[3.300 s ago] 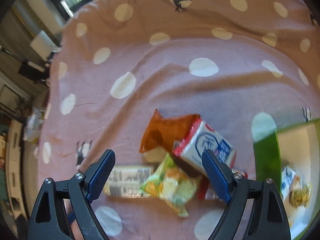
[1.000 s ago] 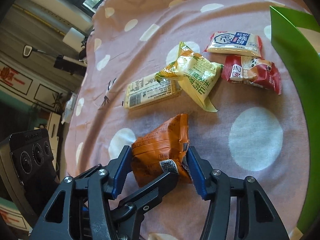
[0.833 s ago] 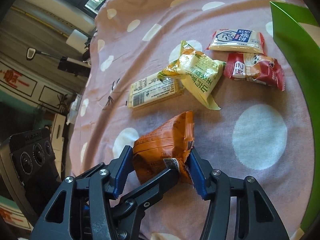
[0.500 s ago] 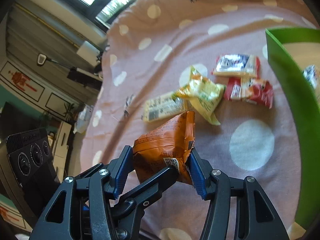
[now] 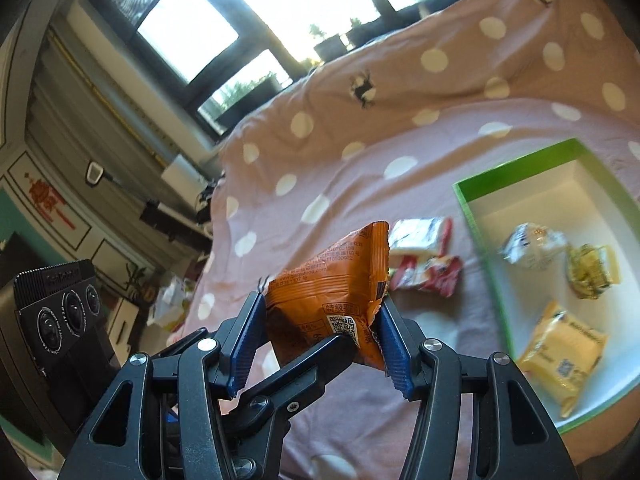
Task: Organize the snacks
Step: 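Carry the orange snack bag into the green box and open the right gripper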
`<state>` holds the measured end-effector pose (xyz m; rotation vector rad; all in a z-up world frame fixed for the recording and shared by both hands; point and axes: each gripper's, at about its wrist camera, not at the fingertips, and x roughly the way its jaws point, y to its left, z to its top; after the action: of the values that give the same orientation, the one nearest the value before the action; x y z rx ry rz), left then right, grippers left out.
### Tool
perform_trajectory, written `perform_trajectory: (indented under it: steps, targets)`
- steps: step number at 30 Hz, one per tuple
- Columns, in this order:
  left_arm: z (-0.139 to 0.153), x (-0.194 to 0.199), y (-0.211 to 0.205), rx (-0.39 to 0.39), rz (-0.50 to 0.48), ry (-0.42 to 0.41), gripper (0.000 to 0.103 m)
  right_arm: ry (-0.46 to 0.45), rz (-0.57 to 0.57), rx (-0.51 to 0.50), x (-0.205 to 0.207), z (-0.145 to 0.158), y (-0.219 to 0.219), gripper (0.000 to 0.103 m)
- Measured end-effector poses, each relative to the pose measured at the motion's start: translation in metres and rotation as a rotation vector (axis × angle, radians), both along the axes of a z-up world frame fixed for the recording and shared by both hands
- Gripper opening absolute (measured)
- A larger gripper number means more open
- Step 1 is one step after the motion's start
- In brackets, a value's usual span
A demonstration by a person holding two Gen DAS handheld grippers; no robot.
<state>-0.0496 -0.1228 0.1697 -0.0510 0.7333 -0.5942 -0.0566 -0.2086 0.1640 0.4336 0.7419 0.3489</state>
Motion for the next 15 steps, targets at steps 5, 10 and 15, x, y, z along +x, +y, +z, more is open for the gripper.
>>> perform_trajectory:
  steps: [5, 10, 15]
  targets:
    - [0.000, 0.011, -0.039, 0.002, -0.088, 0.002, 0.053, -0.007, -0.098, 0.014, -0.006, 0.005, -0.039, 0.058]
    - [-0.009, 0.020, -0.074, 0.013, -0.159, 0.033, 0.052, 0.012, -0.185, 0.031, -0.010, -0.002, -0.076, 0.058]
    - [-0.019, 0.030, -0.105, 0.035, -0.216, 0.068, 0.051, 0.051, -0.259, 0.054, -0.009, -0.015, -0.110, 0.058]
